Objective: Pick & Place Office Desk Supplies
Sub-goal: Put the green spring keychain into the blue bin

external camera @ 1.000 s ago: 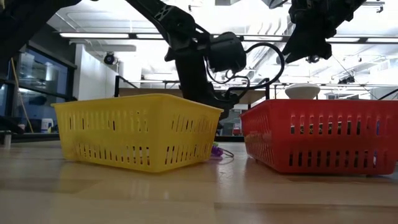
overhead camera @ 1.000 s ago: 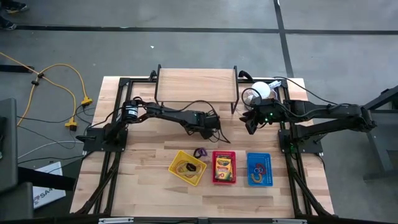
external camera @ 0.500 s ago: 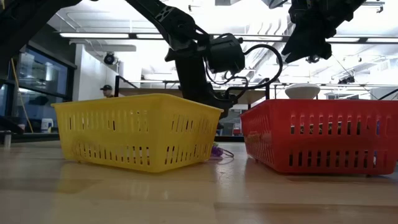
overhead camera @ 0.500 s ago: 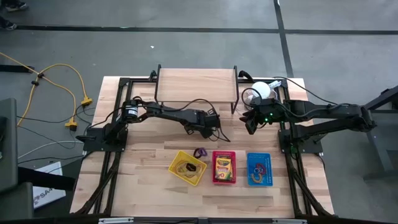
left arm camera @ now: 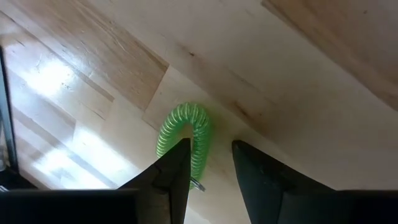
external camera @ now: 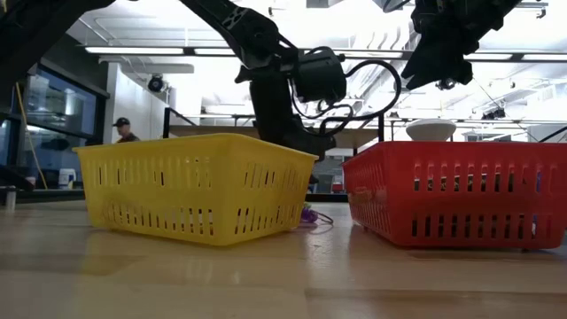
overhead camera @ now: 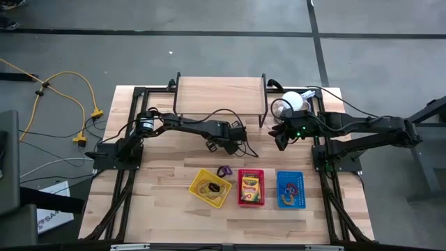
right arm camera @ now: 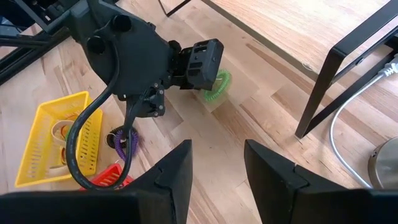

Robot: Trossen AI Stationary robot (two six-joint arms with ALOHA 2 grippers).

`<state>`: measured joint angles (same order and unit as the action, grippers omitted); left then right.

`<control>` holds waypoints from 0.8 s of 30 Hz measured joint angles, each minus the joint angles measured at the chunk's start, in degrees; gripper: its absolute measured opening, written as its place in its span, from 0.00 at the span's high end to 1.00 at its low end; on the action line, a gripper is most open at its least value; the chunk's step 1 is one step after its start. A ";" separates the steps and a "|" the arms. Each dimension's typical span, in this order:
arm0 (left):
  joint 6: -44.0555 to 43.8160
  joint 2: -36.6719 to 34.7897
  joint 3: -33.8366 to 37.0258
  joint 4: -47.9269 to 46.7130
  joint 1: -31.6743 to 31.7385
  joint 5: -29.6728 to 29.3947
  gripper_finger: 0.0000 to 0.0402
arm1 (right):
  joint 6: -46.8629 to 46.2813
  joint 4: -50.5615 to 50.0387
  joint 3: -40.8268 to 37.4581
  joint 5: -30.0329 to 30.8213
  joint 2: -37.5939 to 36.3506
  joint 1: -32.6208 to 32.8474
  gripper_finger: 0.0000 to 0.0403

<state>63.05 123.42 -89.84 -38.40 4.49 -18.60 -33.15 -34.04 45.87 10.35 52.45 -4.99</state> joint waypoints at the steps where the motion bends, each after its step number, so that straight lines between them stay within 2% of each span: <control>1: -0.34 0.00 0.00 -0.22 -0.02 0.07 0.70 | 0.00 0.02 0.00 0.00 0.00 0.00 0.67; 9: -0.50 0.04 0.07 -1.30 -1.03 0.03 0.75 | 0.00 0.00 0.00 -0.01 0.01 0.01 0.67; 24: -2.69 0.07 0.13 -2.89 -2.75 0.01 0.78 | 0.01 0.00 0.00 0.00 0.01 0.02 0.67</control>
<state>60.36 123.48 -89.71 -41.30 1.74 -18.59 -33.14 -34.04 45.87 10.35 52.45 -4.98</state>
